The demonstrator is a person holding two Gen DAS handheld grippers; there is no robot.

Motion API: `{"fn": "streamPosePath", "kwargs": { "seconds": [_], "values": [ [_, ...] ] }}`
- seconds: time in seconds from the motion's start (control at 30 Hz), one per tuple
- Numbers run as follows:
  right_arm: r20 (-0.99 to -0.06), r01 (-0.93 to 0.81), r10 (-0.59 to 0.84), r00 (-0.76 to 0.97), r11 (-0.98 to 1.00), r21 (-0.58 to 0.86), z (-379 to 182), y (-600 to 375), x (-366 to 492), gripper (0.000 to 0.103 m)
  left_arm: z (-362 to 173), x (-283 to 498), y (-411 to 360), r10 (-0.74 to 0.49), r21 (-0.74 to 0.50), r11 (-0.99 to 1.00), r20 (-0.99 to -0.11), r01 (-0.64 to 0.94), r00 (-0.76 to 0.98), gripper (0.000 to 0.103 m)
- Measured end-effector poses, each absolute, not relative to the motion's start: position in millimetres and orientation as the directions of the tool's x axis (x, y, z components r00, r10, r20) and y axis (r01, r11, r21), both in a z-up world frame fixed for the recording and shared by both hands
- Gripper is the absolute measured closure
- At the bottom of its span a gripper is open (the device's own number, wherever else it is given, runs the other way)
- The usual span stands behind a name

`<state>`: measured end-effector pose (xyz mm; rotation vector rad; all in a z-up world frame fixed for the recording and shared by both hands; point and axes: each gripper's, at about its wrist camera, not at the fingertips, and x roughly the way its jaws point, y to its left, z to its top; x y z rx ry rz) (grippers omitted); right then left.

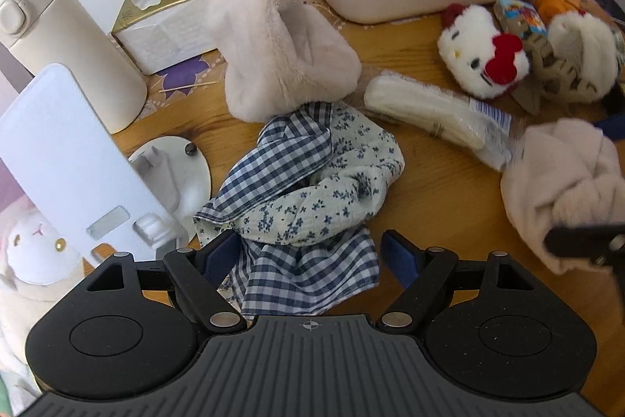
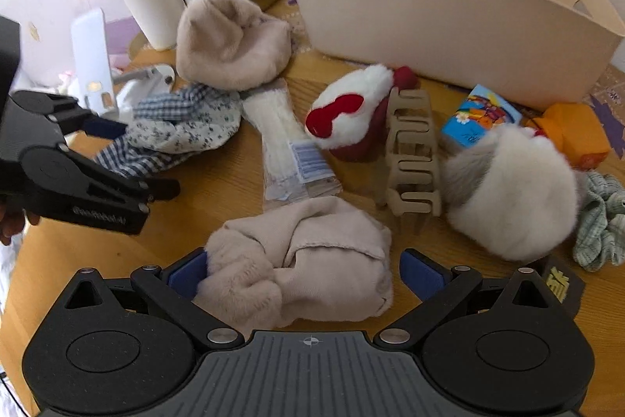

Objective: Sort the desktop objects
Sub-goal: 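Grasp the checked cloth with left tool while right tool grasps the pink plush, then lift the checked cloth and pink plush toward the beige basket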

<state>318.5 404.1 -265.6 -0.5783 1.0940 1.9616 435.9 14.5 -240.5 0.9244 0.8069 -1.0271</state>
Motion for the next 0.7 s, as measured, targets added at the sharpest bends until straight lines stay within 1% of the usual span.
{"fn": "streamPosePath", "kwargs": {
  "seconds": [0.1, 0.13, 0.17, 0.2, 0.23, 0.3, 0.33, 0.37, 0.4, 0.43, 0.47, 0.5, 0.6, 0.7],
  "values": [
    [-0.716, -0.823, 0.407, -0.567, -0.299, 0.482, -272, 408, 313, 0.000, -241, 438, 13, -0.352, 0.219, 0.255, -0.886, 0.942, 0.301, 0.024],
    [-0.715, -0.823, 0.408, -0.568, -0.294, 0.486, -274, 408, 312, 0.001, -240, 439, 13, -0.358, 0.207, 0.260, -0.886, 0.943, 0.293, 0.028],
    [-0.713, -0.823, 0.411, -0.568, -0.289, 0.490, -274, 408, 312, 0.006, -240, 440, 13, -0.366, 0.192, 0.265, -0.886, 0.945, 0.283, 0.033],
    [-0.711, -0.821, 0.411, -0.571, -0.286, 0.494, -275, 407, 312, 0.009, -239, 441, 14, -0.370, 0.181, 0.268, -0.887, 0.946, 0.275, 0.034],
    [-0.709, -0.819, 0.410, -0.574, -0.285, 0.498, -276, 406, 312, 0.010, -239, 441, 14, -0.370, 0.175, 0.270, -0.889, 0.947, 0.270, 0.037],
    [-0.705, -0.818, 0.415, -0.576, -0.285, 0.500, -275, 406, 312, 0.018, -238, 442, 14, -0.370, 0.165, 0.282, -0.890, 0.945, 0.265, 0.046],
    [-0.704, -0.818, 0.417, -0.575, -0.287, 0.499, -275, 405, 312, 0.022, -237, 441, 14, -0.372, 0.163, 0.286, -0.889, 0.944, 0.266, 0.056],
    [-0.704, -0.821, 0.421, -0.571, -0.288, 0.494, -274, 404, 313, 0.030, -236, 441, 14, -0.370, 0.169, 0.290, -0.888, 0.942, 0.273, 0.064],
    [-0.706, -0.825, 0.428, -0.565, -0.286, 0.488, -274, 403, 313, 0.035, -235, 440, 13, -0.368, 0.176, 0.291, -0.887, 0.940, 0.280, 0.068],
    [-0.705, -0.829, 0.436, -0.559, -0.282, 0.483, -274, 403, 314, 0.037, -235, 439, 13, -0.366, 0.182, 0.290, -0.886, 0.939, 0.285, 0.075],
    [-0.703, -0.831, 0.444, -0.556, -0.279, 0.482, -273, 401, 316, 0.043, -235, 438, 13, -0.364, 0.189, 0.286, -0.885, 0.939, 0.289, 0.080],
    [-0.702, -0.832, 0.448, -0.554, -0.274, 0.482, -273, 401, 316, 0.047, -235, 437, 13, -0.361, 0.195, 0.279, -0.886, 0.940, 0.291, 0.082],
    [-0.698, -0.834, 0.456, -0.551, -0.267, 0.484, -273, 400, 322, 0.055, -232, 431, 15, -0.362, 0.204, 0.262, -0.885, 0.943, 0.292, 0.085],
    [-0.696, -0.834, 0.461, -0.551, -0.263, 0.486, -272, 396, 326, 0.057, -229, 425, 18, -0.372, 0.212, 0.252, -0.880, 0.944, 0.297, 0.085]
  ]
}}
